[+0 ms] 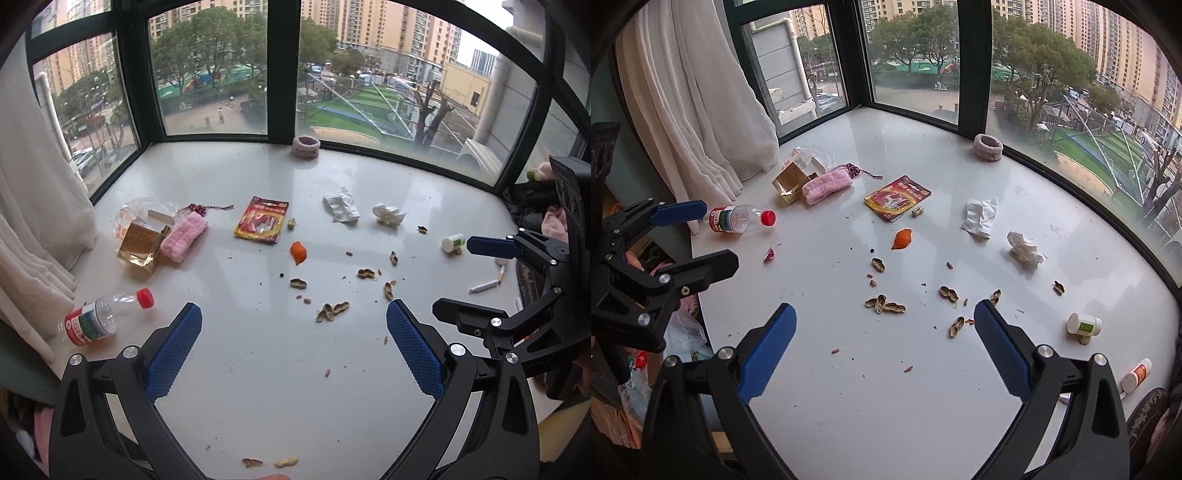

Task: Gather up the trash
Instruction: 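Move both tools back over the window sill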

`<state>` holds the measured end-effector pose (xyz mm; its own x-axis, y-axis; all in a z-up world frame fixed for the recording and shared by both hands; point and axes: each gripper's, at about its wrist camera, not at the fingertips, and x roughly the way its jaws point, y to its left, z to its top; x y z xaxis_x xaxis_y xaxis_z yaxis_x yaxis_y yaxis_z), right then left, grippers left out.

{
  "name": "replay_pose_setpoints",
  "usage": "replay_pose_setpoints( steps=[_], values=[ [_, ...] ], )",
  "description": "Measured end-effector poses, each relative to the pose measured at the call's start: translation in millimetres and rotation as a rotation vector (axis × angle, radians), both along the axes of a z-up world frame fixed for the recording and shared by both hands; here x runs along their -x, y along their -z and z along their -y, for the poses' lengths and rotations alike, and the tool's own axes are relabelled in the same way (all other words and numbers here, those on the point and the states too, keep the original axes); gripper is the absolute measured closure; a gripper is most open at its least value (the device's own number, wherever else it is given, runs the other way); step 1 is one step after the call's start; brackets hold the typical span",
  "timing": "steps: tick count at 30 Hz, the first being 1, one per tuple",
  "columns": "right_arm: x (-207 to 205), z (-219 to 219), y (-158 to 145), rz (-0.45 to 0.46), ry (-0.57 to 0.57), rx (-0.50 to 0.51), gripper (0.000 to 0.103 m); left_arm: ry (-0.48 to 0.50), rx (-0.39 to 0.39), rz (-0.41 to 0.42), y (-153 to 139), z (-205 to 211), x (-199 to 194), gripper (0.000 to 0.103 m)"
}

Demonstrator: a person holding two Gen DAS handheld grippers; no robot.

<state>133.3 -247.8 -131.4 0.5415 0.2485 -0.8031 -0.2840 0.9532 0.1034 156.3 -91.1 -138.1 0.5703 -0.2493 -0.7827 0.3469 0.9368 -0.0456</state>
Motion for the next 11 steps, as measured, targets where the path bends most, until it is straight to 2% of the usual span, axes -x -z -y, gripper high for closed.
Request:
replay_pose_setpoints(
  steps=[4, 9, 11],
  values=[
    [0, 3, 1, -0.007, 0.007, -0.003, 0.009, -0.009, 0.025, 0.002, 1, -4, 2, 0.006],
    [3, 1, 4, -0.015, -0.003, -0.006, 0.009, 0.045, 0.105, -0.095, 10, -8, 4, 0.006],
    [6, -1, 4, -0.017, -0.008, -0.008, 0.009, 0.042, 0.096, -0.115, 12, -9, 8, 0.006]
  ],
)
